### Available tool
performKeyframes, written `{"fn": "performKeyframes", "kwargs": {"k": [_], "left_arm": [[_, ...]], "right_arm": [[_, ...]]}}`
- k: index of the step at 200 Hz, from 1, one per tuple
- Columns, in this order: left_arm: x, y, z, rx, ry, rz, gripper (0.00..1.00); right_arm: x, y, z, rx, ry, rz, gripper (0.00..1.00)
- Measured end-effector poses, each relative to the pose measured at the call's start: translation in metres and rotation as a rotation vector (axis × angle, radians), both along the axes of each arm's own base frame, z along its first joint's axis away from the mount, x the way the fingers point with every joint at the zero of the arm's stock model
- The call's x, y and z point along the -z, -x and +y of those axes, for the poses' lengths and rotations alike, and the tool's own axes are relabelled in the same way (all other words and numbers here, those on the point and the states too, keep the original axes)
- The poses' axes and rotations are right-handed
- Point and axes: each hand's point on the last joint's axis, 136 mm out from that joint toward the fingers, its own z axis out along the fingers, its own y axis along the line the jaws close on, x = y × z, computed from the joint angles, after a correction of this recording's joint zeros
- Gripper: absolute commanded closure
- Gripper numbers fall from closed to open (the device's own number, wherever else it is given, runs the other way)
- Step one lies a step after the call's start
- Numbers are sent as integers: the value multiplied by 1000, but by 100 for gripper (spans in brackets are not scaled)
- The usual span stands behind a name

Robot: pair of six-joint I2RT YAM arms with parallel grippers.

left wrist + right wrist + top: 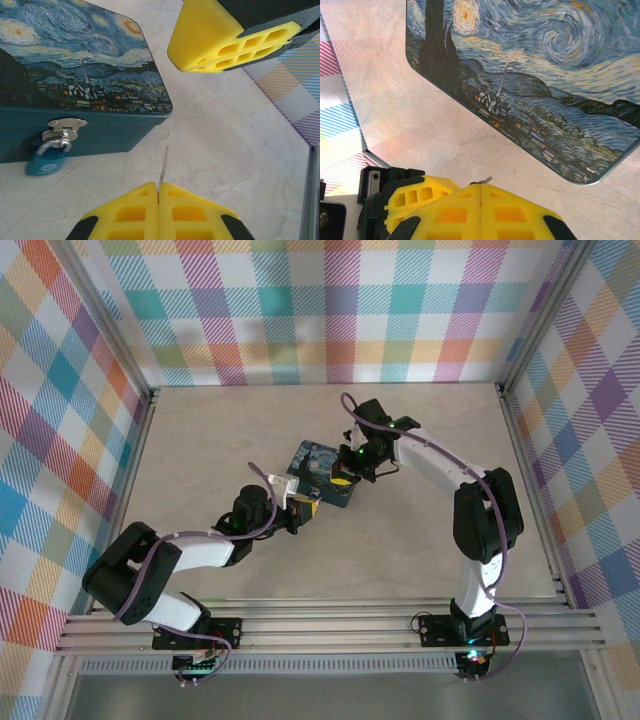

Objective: Unlock a padlock with a key

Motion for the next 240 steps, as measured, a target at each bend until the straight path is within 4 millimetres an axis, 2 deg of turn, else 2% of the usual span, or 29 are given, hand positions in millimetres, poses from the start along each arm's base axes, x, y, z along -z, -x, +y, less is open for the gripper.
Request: {"fn": "performKeyframes", "kwargs": {"k": [38,56,72,80,113,132,143,171,197,240], "left_arm": [[-1,-2,1,-12,-5,3,100],[-2,1,9,-39,-27,8,100],[-8,5,20,-72,-50,-5,100],[-13,6,27,-92,-58,-14,100],[-19,19,59,-182,-100,-33,100],[-16,26,73,-214,-129,-30,100],[-13,30,77,-224,-142,-21,100],[-4,33,83,-237,-171,4,100],[5,35,84,-236,-188,26,100],[19,36,84,-229,-217,65,100]], "right_arm": [[3,-3,-2,4,21,-17,100],[7,-5,-2,2,60,-48,87],[12,-2,2,-20,113,-94,68],[14,1,5,-33,141,-117,63],[27,20,33,-112,252,-220,62],[44,27,51,-159,290,-235,61],[54,25,54,-165,317,-235,60],[74,9,42,-152,396,-251,56],[74,-11,23,-109,435,-276,54],[82,-33,1,-59,460,-320,42]]}}
